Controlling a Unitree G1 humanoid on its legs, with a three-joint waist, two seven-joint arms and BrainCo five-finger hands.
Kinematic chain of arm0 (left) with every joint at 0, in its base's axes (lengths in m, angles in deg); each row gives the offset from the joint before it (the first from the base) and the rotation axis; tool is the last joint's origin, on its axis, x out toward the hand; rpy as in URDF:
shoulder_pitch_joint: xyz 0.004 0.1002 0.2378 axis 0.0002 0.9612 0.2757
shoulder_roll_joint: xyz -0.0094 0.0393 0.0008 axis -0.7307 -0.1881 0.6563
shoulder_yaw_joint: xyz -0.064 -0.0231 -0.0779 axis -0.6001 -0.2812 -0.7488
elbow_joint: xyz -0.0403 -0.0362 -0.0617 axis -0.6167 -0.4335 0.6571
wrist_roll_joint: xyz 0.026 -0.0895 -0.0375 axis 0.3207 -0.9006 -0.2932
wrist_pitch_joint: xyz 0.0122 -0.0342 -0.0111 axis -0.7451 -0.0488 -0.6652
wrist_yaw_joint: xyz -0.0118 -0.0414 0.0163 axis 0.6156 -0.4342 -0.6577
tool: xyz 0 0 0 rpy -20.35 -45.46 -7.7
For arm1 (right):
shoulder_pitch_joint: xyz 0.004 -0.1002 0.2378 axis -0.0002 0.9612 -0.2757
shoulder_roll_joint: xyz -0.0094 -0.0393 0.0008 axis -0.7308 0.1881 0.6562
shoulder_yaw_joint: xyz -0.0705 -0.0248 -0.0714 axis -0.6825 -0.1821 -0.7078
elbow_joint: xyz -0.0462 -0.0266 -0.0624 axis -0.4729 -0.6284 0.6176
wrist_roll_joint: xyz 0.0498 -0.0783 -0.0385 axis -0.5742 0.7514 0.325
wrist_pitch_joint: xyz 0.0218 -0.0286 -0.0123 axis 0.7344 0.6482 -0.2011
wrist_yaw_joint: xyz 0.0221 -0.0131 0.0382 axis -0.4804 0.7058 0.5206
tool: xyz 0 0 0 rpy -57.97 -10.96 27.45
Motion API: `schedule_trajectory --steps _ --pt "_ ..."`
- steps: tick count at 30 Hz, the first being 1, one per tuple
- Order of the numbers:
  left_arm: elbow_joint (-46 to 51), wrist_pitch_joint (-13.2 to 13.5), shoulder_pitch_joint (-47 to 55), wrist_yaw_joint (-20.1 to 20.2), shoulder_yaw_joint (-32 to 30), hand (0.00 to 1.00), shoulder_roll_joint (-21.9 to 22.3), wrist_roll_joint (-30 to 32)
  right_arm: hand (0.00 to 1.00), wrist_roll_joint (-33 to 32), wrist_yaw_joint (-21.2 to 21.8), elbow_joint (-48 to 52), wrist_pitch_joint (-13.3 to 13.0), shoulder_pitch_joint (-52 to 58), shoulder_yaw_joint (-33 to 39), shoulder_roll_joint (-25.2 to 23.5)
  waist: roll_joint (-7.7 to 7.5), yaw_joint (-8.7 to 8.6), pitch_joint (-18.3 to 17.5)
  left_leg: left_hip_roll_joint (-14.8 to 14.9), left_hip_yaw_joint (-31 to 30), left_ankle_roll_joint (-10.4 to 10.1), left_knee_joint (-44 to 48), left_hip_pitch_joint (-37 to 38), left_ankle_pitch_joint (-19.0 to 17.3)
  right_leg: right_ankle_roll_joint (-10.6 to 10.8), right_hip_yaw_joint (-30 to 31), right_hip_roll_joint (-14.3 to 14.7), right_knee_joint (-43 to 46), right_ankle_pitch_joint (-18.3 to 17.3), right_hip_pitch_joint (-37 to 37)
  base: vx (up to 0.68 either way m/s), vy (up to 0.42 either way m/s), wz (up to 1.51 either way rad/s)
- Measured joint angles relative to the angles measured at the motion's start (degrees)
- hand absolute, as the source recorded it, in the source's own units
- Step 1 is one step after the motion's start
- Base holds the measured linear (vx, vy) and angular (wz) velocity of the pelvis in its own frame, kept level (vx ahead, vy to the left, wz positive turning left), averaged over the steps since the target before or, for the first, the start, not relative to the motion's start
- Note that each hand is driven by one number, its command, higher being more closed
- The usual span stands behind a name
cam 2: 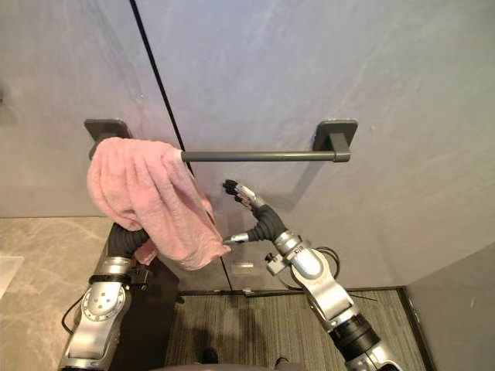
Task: Organize washtable
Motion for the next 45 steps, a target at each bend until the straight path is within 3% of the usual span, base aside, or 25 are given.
schedule_trajectory --steps 6,13,14,27,45 --pt "0.0 0.0 -0.5 -0.2 0.0 1.00 1.8 -0.3 0.00 0.0 -1.1 -4.5 -0.1 -2.6 -0.3 -3.2 0.41 1.12 -0.5 0.0 -0.7 -0.1 -0.3 -0.3 0.4 -0.1 -0.8 0.0 0.1 0.0 0.0 -0.01 -0.004 0.06" --pt "0.0 0.1 -1.0 -0.4 0.0 1.00 2.1 -1.4 0.00 0.4 -1.6 -7.4 0.0 -4.8 -0.6 -5.6 0.37 1.24 -0.5 0.0 -1.9 -0.2 -0.4 -0.9 1.0 -0.1 -1.9 0.1 0.1 0.0 0.0 -0.04 -0.009 0.09" --pt "0.0 0.1 -1.0 -0.4 0.0 1.00 2.1 -1.4 1.00 0.4 -1.6 -7.4 0.0 -5.0 -1.6 -5.8 0.36 1.27 -0.6 0.0 -2.0 -0.3 -0.4 -0.9 1.1 -0.1 -2.1 0.1 0.1 0.0 0.0 -0.03 -0.007 0.07" --pt "-0.2 0.1 -1.2 -0.2 0.6 1.00 3.0 -1.4 1.00 0.8 -1.3 -11.5 0.0 -7.5 -4.3 -7.8 0.26 1.41 -2.7 0.2 -2.4 -0.4 -0.4 -2.0 1.4 -0.4 -2.4 0.3 -0.2 0.2 -0.8 -0.02 -0.004 0.01" --pt "-1.0 0.1 -1.1 0.2 0.6 1.00 3.7 -1.4 1.00 1.0 -1.1 -13.3 0.0 -7.5 -3.5 -8.3 0.21 1.33 -2.8 0.3 -2.4 -0.3 -0.4 -1.9 1.9 -0.4 -2.3 0.2 0.2 0.3 -0.9 -0.02 0.000 0.00"
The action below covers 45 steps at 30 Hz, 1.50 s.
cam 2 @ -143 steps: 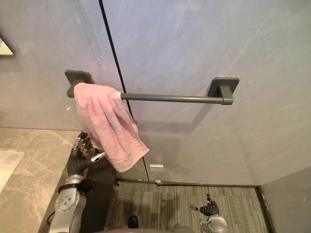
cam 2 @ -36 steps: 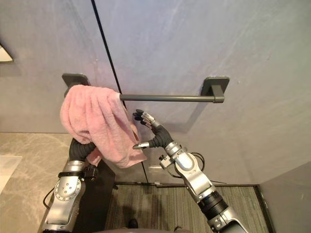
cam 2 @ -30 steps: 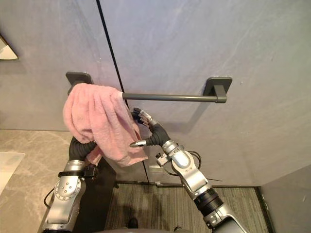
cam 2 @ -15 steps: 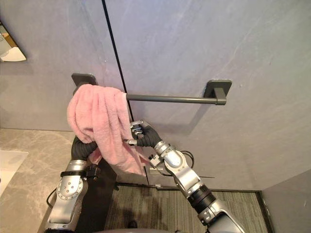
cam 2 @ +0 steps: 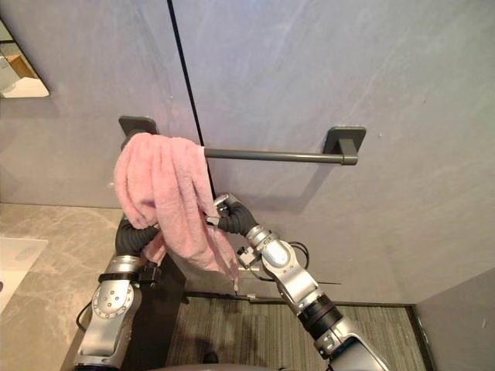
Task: Organize washtable
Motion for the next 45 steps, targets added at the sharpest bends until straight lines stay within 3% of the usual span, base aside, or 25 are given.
schedule_trajectory --steps 11,19,29,34,38,45 --pt "0.3 0.0 0.3 -0.1 -2.9 1.00 0.5 -0.6 1.00 -0.6 -0.5 8.6 -0.2 5.2 13.5 1.2 -0.33 -0.20 0.0 0.0 0.2 0.0 0.0 0.1 0.0 0.0 0.1 0.0 -0.2 0.2 0.1 0.00 0.000 0.00" --pt "1.7 0.4 1.4 -0.1 -5.3 1.00 0.6 -2.9 1.00 -1.8 -0.7 12.1 -0.3 7.2 18.9 1.8 -1.10 -0.16 0.1 0.0 0.9 0.0 0.0 0.1 -0.1 0.1 0.8 0.0 -0.7 0.6 0.0 0.00 0.000 -0.04" --pt "3.2 1.8 1.4 0.4 -5.3 1.00 2.6 -4.4 1.00 -2.3 -0.5 13.9 -0.4 10.3 21.7 1.6 -1.22 -0.31 0.2 0.0 0.9 0.0 0.0 0.1 -0.1 0.1 0.8 0.0 -0.7 0.6 0.0 0.00 0.000 0.00" --pt "3.2 1.8 1.3 2.5 -4.9 1.00 2.9 -4.4 1.00 -2.3 -0.4 13.9 -0.4 12.5 24.2 0.0 -1.54 -0.50 0.9 -0.1 0.7 0.1 0.0 -0.1 -0.2 0.3 0.6 -0.1 -0.7 0.5 0.0 0.00 0.000 0.02" --pt "3.1 1.8 1.1 2.8 -5.0 1.00 4.1 -4.5 1.00 -2.4 -0.4 13.8 -0.4 12.5 24.9 -0.7 -1.62 -1.75 1.6 -0.3 0.1 0.1 0.0 -0.5 -0.2 0.5 0.0 -0.2 -0.7 0.4 -0.1 0.00 0.000 0.07" --pt "2.8 1.8 -1.4 3.4 -4.6 1.00 5.0 -4.5 1.00 -3.7 -0.4 12.6 -0.4 12.6 27.0 -2.5 -1.28 -2.46 1.9 -0.2 0.2 0.1 0.3 -0.5 -0.2 0.5 0.0 -0.2 -0.7 0.3 -0.1 0.00 0.000 0.00"
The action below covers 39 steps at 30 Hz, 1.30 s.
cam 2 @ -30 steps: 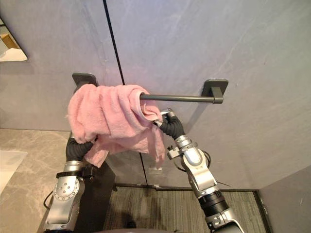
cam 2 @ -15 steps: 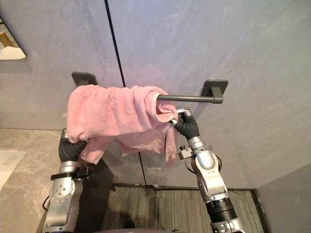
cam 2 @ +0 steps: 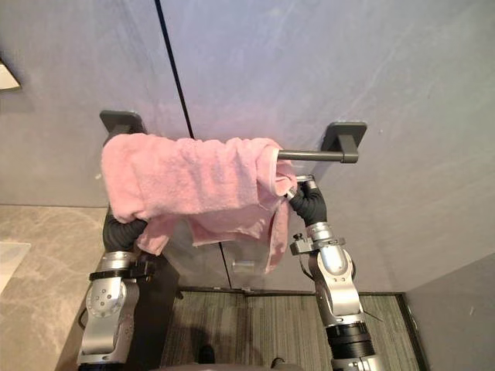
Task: Organize washtable
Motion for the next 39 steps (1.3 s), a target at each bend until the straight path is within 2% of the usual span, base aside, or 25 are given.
schedule_trajectory --steps 4,11,26,30,39 --pt "-1.3 -0.1 -0.4 0.6 0.6 1.00 0.0 0.0 1.00 -0.9 0.0 -1.7 0.0 0.2 1.2 -1.4 0.32 -0.84 0.3 0.0 0.1 0.0 -0.3 0.0 0.0 0.0 0.1 0.0 0.0 0.0 0.0 0.00 0.000 0.00" --pt "-2.1 -0.1 -1.9 0.6 1.7 1.00 0.9 0.0 1.00 -3.1 -0.2 -3.6 0.0 0.3 2.4 -1.6 0.53 -0.92 0.8 0.0 0.4 0.0 -0.2 0.1 -0.1 0.0 0.4 0.0 0.0 0.0 -0.1 0.00 0.000 0.00" --pt "-8.8 -1.4 -2.3 0.8 1.8 1.00 2.3 -1.1 1.00 -3.1 -0.2 -5.8 0.0 0.2 3.4 -4.1 0.61 -1.02 0.9 0.1 1.1 0.0 -0.2 0.0 -0.3 0.0 1.1 0.0 0.1 0.0 -0.6 0.00 0.000 -0.02" --pt "-10.8 -1.5 -2.3 0.9 1.8 1.00 2.5 -1.0 1.00 -3.2 -0.2 -7.2 -1.0 0.1 3.3 -5.4 0.55 -1.00 1.0 0.1 1.1 0.0 -0.3 0.0 -0.3 0.1 1.1 0.0 0.1 0.0 -0.8 0.00 0.000 0.00" --pt "-15.1 -1.8 -2.1 0.9 3.9 1.00 2.5 -1.0 1.00 -3.2 -0.2 -9.2 -2.9 -0.2 2.4 -5.2 -0.07 -0.78 1.2 0.2 1.8 -0.1 -0.2 0.3 -0.9 0.2 2.0 0.0 0.1 -0.2 -0.7 0.01 0.002 -0.05"
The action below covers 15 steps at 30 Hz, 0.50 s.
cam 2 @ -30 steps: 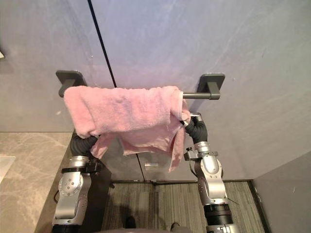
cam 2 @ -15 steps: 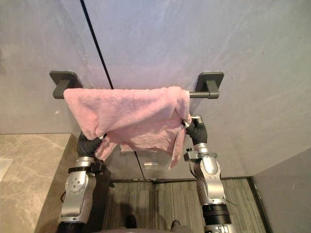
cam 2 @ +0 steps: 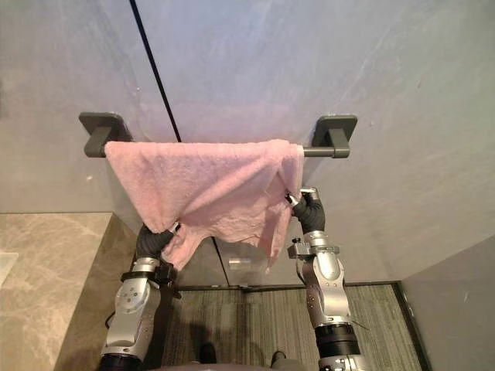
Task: Organize washtable
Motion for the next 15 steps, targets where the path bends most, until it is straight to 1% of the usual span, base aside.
schedule_trajectory --steps 1,2,3,8,11,15 --pt "0.0 0.0 0.0 -0.1 0.0 1.00 0.0 0.0 1.00 0.0 0.0 -0.7 -0.3 0.0 -0.5 0.1 -0.17 0.00 0.0 0.0 0.1 0.0 0.2 0.1 -0.1 0.0 0.1 0.0 0.0 -0.1 0.0 0.00 0.000 0.00" --pt "-0.1 0.0 0.0 -0.1 0.0 0.00 -0.1 0.0 1.00 0.0 0.0 -0.8 -0.3 0.0 -0.6 0.1 -0.23 0.02 -0.1 0.0 0.2 0.0 0.2 0.1 -0.2 0.0 0.2 0.0 0.1 -0.1 0.0 0.03 0.005 -0.05" --pt "-0.1 0.0 0.0 -0.2 0.0 0.00 -0.2 0.0 0.00 0.0 0.0 -0.9 -0.5 0.0 -0.6 0.1 -0.31 0.04 -0.1 0.0 0.3 0.0 0.2 0.2 -0.2 0.0 0.3 0.0 0.1 -0.1 0.0 0.02 0.003 -0.04" --pt "-1.3 -0.1 0.3 -0.4 0.0 0.00 -0.7 0.0 0.00 0.2 -0.1 -2.2 -0.7 0.5 -0.6 0.4 -0.47 0.05 -0.2 0.0 0.3 0.0 0.2 0.3 -0.3 -0.1 0.3 0.0 0.1 -0.2 0.1 0.00 0.000 0.00" --pt "-1.3 -0.2 0.5 -0.6 -0.1 0.00 -0.7 0.0 0.00 0.4 -1.0 -3.0 -0.6 1.1 -0.5 0.4 -0.50 0.09 -0.2 0.0 0.3 0.0 0.2 0.4 -0.3 -0.1 0.3 0.0 0.2 -0.2 0.1 0.00 0.000 0.00" --pt "-1.0 -0.2 1.1 -1.1 -1.0 0.00 -0.6 0.0 0.00 1.5 -2.3 -3.4 0.8 2.6 -0.2 0.4 -0.51 0.03 -0.2 0.0 0.4 0.0 -0.1 0.7 -0.3 -0.1 0.3 0.0 0.2 -0.3 0.4 0.00 0.000 0.00"
